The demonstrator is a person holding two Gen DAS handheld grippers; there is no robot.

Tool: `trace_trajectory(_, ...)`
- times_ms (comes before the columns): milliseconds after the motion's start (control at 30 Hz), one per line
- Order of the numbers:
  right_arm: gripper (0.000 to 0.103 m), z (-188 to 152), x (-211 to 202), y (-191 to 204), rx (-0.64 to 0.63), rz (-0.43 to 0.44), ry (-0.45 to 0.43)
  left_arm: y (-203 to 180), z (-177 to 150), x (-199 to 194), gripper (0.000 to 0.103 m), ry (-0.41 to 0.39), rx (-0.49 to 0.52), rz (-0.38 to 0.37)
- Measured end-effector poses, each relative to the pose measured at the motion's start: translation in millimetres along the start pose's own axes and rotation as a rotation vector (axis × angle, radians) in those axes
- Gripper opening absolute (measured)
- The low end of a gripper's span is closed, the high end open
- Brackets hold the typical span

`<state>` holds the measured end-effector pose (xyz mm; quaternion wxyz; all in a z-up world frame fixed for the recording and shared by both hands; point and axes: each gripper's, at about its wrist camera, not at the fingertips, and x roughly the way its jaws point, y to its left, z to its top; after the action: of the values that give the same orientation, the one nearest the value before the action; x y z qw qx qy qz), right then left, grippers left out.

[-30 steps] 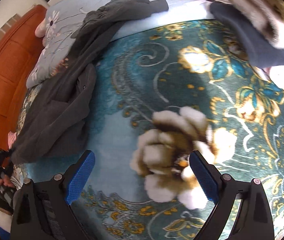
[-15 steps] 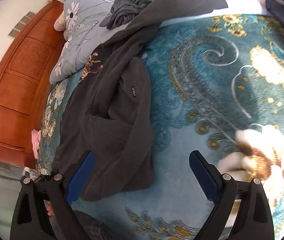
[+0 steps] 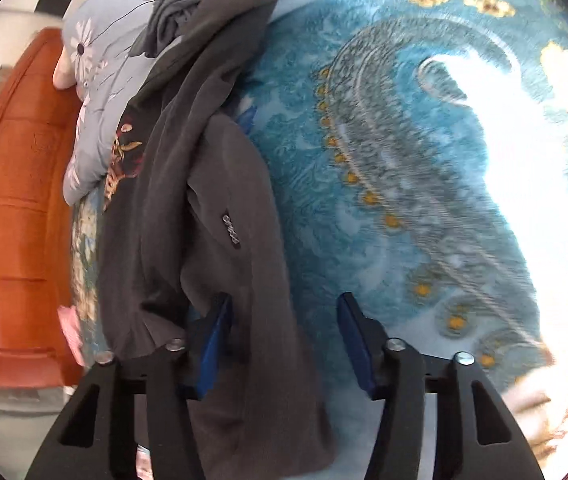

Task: Fold clothes
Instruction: 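Grasp the ribbed leg cuff with the right gripper while the left holds the waistband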

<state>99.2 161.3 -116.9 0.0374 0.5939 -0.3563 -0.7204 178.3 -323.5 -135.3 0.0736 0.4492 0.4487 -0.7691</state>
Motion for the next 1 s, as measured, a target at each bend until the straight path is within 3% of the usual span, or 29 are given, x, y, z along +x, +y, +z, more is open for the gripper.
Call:
trace_trajectory(133,0.046,1,8,3,0.024,0.003,0.026,2,0,1,0.027,0.007,-0.013,-0.007)
trace_trajectory(233,0.032,0,11,5,0.035,-0.002,0.039,2,0,1,0.027,0.016,-0.009,-0.010)
trace_trajectory(300,0.013,-1,13,6,0.042,-0.005,0.048,1,1,0,0.027,0.020,-0.003,-0.012)
trace_trajectory(367,0.011,-1,14,7,0.049,-0.008,0.057,-1,2,0,0.027,0.026,0.005,-0.019)
trace_trajectory(500,0.005,0,-31,12,0.024,0.115,-0.022,-9,4,-4,0.028,0.040,0.017,-0.053)
trace_trajectory(767,0.004,3,-121,21,-0.026,0.360,-0.180,-26,1,-16,0.027,0.034,0.048,-0.128)
trace_trajectory(867,0.004,4,-155,24,-0.045,0.452,-0.240,-20,-4,-12,0.027,0.046,0.028,-0.116)
trace_trajectory(900,0.004,-5,-160,16,-0.058,0.427,-0.253,-18,-6,-10,0.027,0.053,0.023,-0.106)
trace_trajectory(1000,0.004,-35,-142,-32,-0.022,0.236,-0.189,-12,-9,-5,0.027,0.079,0.021,-0.080)
